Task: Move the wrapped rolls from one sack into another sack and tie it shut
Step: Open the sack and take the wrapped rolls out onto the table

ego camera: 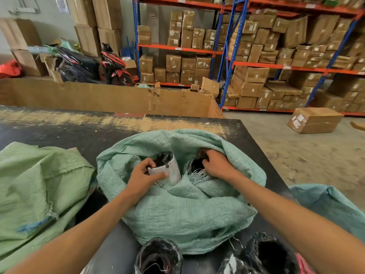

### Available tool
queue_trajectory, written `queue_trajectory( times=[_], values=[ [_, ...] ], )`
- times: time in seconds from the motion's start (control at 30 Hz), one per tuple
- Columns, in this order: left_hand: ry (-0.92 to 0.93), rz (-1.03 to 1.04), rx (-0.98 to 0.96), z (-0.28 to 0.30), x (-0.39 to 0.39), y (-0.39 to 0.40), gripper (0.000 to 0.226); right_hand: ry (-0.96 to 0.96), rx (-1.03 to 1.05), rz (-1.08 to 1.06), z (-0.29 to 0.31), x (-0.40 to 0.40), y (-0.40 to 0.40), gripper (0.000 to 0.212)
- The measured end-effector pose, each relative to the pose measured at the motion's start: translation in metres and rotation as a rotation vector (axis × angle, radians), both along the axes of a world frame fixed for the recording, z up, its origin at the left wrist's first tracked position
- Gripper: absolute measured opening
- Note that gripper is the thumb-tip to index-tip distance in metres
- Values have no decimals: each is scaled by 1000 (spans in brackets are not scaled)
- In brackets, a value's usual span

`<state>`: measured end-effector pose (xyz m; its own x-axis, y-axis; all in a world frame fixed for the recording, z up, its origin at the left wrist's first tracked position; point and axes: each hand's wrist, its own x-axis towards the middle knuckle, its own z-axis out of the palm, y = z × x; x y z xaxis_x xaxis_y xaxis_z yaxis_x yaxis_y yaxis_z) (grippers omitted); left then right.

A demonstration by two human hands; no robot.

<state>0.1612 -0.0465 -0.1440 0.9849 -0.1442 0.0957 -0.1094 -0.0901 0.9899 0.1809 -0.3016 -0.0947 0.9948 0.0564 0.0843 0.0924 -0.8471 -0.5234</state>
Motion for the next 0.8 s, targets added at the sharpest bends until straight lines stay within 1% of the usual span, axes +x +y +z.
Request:
queue_trajectory(
  times=[0.1, 0.13, 0.17, 0.27, 0.33, 0.4, 0.47, 0.53, 0.57, 0.63, 0.7, 0.8],
  values=[
    [-65, 48, -49, 15, -6, 0, 37, 147, 427, -94, 9, 0, -4, 30],
    [-72, 49, -72, 20, -9, 0, 36, 179, 498, -100, 13, -2, -5, 31],
    [-73, 46, -96, 26, -11, 1, 36, 198, 511, -71, 17, -5, -6, 31],
    [-95, 60, -102, 39, -12, 8, 40, 160, 381, 151, 22, -15, -11, 29],
    [-144, 95, -58, 48, -15, 15, 46, 42, 226, 278, 25, -23, -7, 31],
    [-190, 135, -10, 56, -20, 18, 50, -122, 143, 316, 27, -29, -1, 32],
    [-181, 166, -63, 64, -27, 17, 56, -286, 197, 274, 34, -35, 4, 34],
    [-164, 193, -172, 74, -32, 17, 61, -379, 326, 146, 43, -37, 4, 34],
    [-179, 217, -199, 80, -34, 17, 62, -396, 402, 66, 48, -35, 2, 35],
    [-212, 247, -200, 90, -40, 16, 55, -397, 588, -69, 57, -33, -2, 37],
    [-228, 266, -212, 98, -49, 17, 47, -405, 766, -144, 65, -37, -3, 41],
    [-228, 274, -240, 106, -63, 25, 46, -460, 940, -217, 83, -53, -1, 43]
  ],
)
